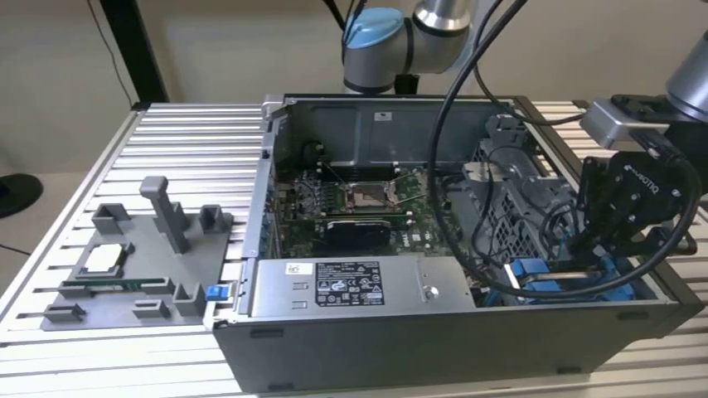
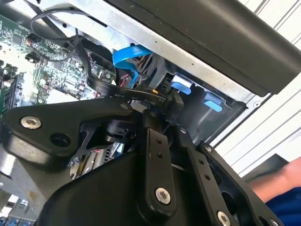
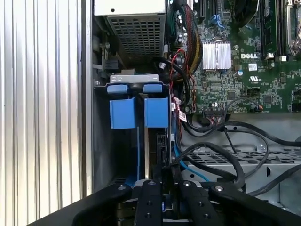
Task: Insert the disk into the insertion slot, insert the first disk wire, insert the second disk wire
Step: 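Insert the first disk wire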
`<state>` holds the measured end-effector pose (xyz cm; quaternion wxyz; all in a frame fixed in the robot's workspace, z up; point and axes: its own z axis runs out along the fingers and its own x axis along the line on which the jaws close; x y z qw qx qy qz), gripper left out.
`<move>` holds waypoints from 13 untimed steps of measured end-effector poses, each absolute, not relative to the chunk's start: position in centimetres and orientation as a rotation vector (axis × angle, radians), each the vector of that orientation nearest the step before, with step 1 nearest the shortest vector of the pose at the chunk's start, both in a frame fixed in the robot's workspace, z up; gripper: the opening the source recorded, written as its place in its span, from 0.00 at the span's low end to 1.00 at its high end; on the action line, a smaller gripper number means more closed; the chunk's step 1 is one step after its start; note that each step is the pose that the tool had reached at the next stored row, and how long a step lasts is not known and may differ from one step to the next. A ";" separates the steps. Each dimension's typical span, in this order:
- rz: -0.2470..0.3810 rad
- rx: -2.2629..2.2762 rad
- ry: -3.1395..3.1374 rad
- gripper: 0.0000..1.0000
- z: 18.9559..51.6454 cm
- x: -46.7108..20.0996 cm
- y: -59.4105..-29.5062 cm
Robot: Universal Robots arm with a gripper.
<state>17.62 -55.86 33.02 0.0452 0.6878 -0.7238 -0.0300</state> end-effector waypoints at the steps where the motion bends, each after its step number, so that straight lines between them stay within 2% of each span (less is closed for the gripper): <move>1: -0.092 2.101 -2.211 0.00 33.0 17.6 -55.9; 2: -0.092 2.101 -2.211 0.00 33.0 17.6 -55.9; 3: -0.093 2.101 -2.211 1.00 33.0 17.6 -55.9; 13: -0.097 2.098 -2.208 1.00 34.8 17.6 -55.9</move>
